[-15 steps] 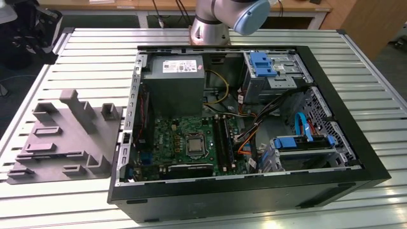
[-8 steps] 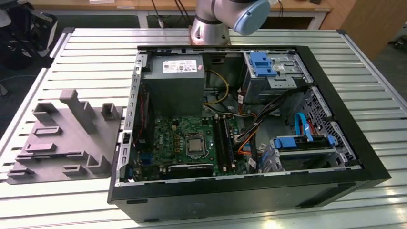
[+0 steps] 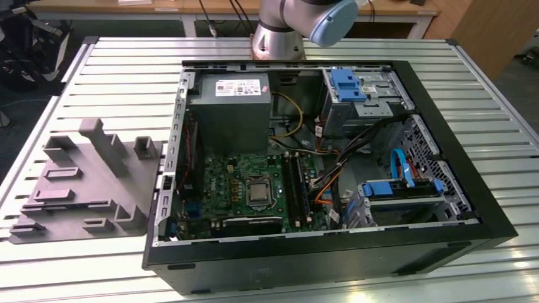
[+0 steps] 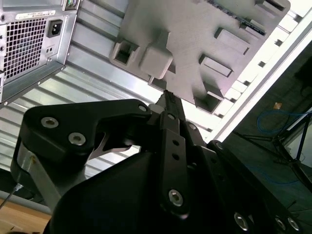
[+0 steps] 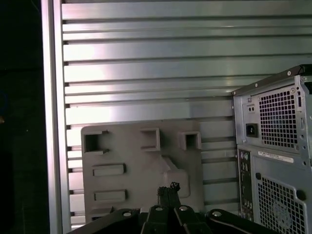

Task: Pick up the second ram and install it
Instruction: 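Reach for the second ram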

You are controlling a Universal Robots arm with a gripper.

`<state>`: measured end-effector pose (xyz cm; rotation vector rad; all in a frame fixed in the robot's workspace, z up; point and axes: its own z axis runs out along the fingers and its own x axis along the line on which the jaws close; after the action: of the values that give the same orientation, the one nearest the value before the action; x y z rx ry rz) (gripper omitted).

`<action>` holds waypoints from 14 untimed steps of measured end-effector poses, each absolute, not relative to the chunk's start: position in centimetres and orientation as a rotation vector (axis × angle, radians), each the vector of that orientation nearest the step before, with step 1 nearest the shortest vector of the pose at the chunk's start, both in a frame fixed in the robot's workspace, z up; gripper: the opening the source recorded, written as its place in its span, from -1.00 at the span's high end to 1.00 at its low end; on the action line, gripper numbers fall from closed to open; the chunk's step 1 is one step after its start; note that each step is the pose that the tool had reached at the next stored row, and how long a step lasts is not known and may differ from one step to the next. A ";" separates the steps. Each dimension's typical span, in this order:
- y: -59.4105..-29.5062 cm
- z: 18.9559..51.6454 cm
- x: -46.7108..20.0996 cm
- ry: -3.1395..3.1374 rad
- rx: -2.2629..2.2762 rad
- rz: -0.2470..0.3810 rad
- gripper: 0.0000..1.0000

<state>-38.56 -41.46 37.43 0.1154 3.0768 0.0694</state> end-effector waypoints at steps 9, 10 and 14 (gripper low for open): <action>-42.3 36.7 -38.9 3.077 0.116 0.070 0.79; -42.4 36.6 -39.0 3.077 0.116 0.069 0.79; -42.6 36.2 -39.2 3.077 0.115 0.069 0.79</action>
<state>-39.16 -42.55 36.19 0.1154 3.0770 0.0692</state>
